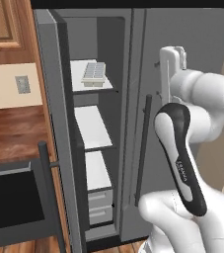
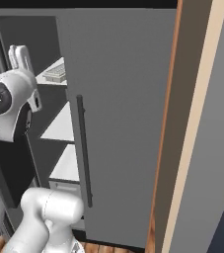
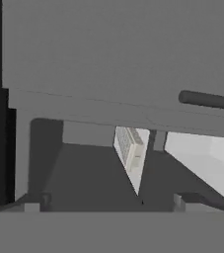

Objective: The ice cube tray has been filled with water. Take the tray and place it in the freezer to make ice. Close the freezer door after placing the tray.

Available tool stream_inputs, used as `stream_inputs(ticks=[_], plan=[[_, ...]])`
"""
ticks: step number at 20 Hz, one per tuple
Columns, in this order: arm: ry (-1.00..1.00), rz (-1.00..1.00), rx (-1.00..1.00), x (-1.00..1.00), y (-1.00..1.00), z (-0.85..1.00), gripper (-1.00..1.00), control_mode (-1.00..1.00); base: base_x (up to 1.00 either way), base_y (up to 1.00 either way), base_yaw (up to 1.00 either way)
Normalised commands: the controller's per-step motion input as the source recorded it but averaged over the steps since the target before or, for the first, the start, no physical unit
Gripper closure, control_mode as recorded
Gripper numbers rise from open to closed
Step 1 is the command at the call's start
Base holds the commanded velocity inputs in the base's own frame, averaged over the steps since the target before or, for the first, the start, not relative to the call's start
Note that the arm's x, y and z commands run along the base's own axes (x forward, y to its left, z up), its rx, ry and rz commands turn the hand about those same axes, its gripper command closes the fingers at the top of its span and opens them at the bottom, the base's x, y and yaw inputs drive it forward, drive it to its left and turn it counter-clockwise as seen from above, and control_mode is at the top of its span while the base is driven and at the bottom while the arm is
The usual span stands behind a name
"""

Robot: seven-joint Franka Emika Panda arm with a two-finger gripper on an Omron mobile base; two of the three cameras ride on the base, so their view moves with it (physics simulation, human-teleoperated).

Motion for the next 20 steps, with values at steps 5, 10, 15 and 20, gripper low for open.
stream_inputs(ticks=[5,10,15,20], plan=[[-0.01,0.16,-0.64,-0.19,-0.43,-0.09,-1.0,-1.0,0.0,0.0,0.0],[-0.06,0.15,-0.74,-0.48,-0.16,-0.22,-1.0,-1.0,0.0,0.0,0.0],[-0.11,0.07,-0.76,-0.61,-0.03,-0.32,-1.0,-1.0,0.0,0.0,0.0],[-0.05,0.0,-0.42,-0.31,0.0,-0.32,-1.0,-1.0,0.0,0.0,0.0]])
